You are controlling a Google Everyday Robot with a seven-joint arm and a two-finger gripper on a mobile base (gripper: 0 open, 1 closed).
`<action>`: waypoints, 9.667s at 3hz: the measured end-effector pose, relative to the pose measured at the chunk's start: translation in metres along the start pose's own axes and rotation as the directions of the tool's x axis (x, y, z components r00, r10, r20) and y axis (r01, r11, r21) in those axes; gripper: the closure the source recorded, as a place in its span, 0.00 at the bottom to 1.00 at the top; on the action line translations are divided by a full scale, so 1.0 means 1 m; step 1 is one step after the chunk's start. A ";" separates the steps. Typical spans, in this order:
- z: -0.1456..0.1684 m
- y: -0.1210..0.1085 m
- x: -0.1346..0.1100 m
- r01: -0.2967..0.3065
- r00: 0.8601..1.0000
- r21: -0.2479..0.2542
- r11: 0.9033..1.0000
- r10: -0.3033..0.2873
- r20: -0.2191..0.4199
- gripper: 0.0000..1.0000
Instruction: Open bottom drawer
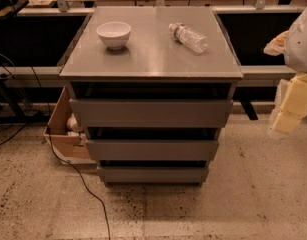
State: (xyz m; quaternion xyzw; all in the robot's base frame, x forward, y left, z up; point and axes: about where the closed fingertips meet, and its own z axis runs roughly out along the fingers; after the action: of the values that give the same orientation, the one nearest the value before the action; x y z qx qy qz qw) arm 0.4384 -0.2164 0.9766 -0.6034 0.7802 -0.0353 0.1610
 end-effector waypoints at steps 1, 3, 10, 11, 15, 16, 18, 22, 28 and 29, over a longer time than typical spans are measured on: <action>0.005 -0.001 0.001 0.005 1.000 0.006 1.000 -0.005 0.011 0.00; 0.107 -0.006 0.022 0.070 0.994 -0.038 0.997 -0.066 0.089 0.00; 0.404 0.072 0.081 0.075 0.989 -0.253 0.965 -0.039 0.142 0.00; 0.439 0.077 0.084 0.092 0.984 -0.251 0.964 -0.050 0.170 0.00; 0.551 0.081 0.093 0.176 0.947 -0.255 0.951 -0.093 0.307 0.00; 0.569 0.083 0.091 0.140 0.945 -0.248 0.958 -0.055 0.322 0.00; 0.633 0.074 0.083 0.100 0.928 -0.248 0.964 0.000 0.373 0.00; 0.754 0.009 0.055 0.073 0.924 -0.083 0.994 -0.036 0.380 0.00; 0.845 -0.010 0.058 -0.071 0.954 -0.025 0.997 0.076 0.289 0.47; 0.837 -0.011 0.057 -0.072 0.954 -0.025 0.997 0.076 0.290 0.70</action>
Offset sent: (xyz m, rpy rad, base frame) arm 0.0359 -0.0137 -0.1070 0.0799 0.0022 0.0680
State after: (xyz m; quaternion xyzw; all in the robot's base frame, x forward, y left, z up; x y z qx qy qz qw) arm 0.6823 -0.1573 0.1757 -0.5737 0.7702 0.0653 0.2711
